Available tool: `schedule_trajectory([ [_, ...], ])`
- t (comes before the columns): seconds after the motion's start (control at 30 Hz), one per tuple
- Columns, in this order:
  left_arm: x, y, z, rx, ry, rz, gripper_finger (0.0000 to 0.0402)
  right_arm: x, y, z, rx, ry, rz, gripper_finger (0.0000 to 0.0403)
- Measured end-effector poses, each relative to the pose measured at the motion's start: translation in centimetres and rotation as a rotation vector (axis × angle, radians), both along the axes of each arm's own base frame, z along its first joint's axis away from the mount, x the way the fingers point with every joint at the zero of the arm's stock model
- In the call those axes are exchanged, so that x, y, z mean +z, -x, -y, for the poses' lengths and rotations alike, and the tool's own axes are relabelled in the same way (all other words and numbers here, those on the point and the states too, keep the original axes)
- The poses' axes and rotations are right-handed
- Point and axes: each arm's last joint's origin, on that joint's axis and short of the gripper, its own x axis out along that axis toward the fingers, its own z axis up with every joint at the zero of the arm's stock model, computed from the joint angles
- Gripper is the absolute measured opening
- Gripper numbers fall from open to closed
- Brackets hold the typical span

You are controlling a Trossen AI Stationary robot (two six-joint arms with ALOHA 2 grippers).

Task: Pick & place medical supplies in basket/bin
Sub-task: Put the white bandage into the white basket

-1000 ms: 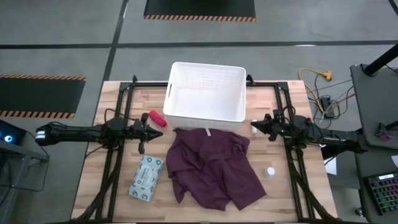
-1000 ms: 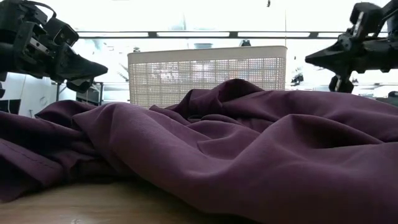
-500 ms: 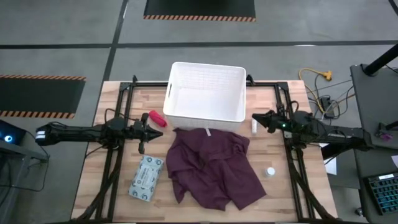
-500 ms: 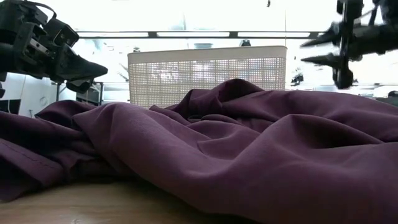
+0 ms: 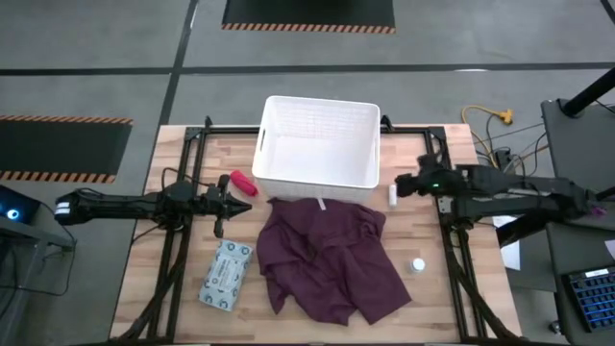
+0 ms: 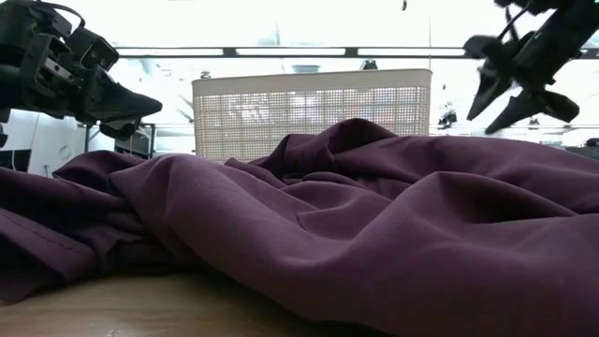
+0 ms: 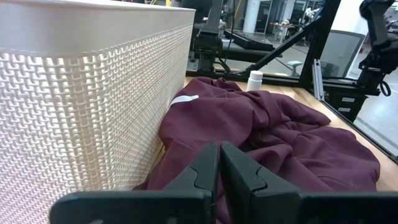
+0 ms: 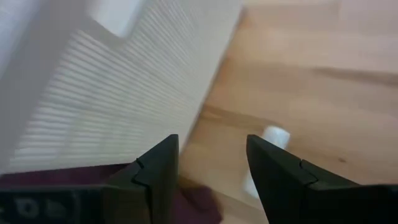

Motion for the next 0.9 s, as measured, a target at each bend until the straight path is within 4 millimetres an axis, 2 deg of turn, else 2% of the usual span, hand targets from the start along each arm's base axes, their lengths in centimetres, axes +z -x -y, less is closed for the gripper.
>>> schedule_trajectory([
  [0.17,0.0,0.0,0.0,0.0,0.0,0.0,0.0,-1.8,-2.0,0.2,-0.004,-0.048,-0.144,0.018],
  [0.47,0.0,0.0,0.0,0.0,0.0,0.0,0.0,-5.6,-3.4,0.4,-0.096,-0.122,-0.33,0.018],
  [0.63,0.0,0.0,0.0,0.0,0.0,-0.001,0.0,-7.4,-3.7,0.5,-0.126,-0.138,-0.374,0.018],
  [0.9,0.0,0.0,0.0,0.0,0.0,0.0,0.0,-9.0,-4.8,0.8,-0.133,-0.088,-0.371,0.018],
])
